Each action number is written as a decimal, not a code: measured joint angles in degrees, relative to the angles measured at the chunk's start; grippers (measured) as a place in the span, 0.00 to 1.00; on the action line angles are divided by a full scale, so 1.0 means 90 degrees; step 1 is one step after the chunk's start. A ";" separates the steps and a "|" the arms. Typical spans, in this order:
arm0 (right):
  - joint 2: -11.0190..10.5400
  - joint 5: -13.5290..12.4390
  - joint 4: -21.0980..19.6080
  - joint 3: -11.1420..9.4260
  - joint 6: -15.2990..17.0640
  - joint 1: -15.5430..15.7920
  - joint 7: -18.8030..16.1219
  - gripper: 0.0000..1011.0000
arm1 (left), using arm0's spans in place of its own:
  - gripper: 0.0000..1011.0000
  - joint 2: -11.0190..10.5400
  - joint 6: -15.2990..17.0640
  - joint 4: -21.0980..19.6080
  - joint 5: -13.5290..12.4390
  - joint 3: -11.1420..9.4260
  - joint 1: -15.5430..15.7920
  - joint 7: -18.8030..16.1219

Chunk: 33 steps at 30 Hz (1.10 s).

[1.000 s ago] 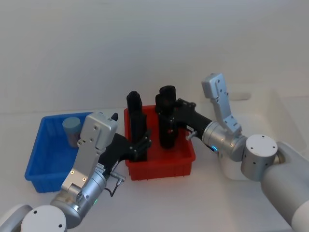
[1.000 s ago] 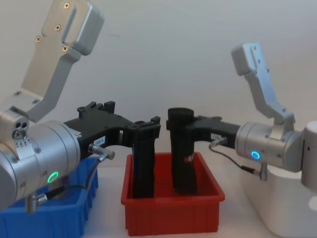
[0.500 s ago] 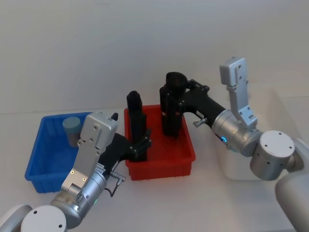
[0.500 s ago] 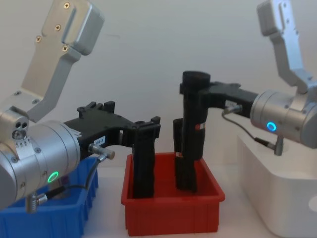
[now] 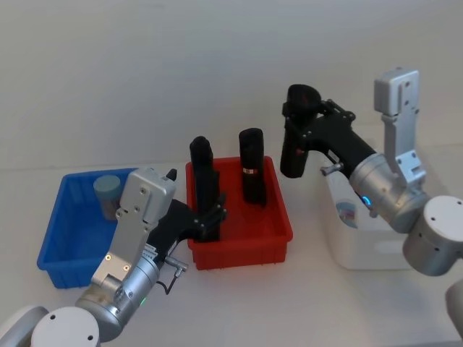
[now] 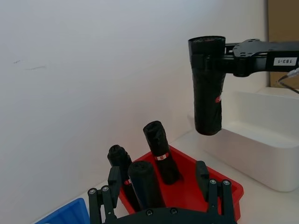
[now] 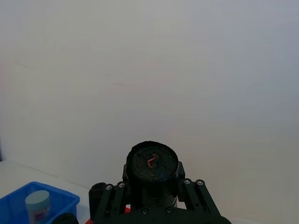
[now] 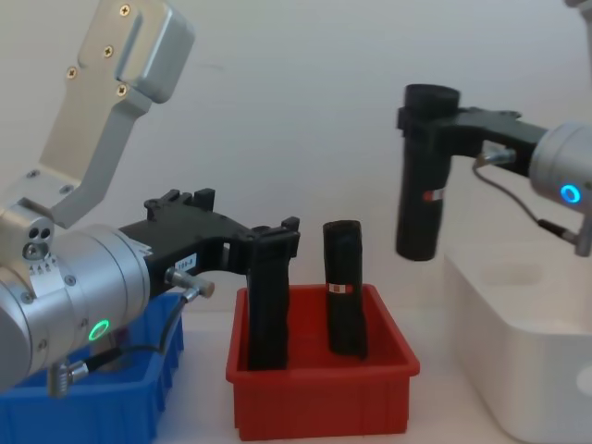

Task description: Pick the cotton swabs from the blue box and place them into the white box.

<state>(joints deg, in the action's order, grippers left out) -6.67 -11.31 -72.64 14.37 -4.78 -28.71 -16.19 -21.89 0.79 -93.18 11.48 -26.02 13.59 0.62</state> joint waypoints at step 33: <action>-0.0821 -0.0243 -0.1441 -0.0618 0.0982 0.1194 0.1174 0.50 | 0.99 0.0000 0.0000 0.0000 0.0000 0.0000 0.0000 0.0000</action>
<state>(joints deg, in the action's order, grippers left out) -14.06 -13.50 -85.62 8.80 4.06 -17.96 -5.63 -21.90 0.79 -93.17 11.48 -26.02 13.59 0.62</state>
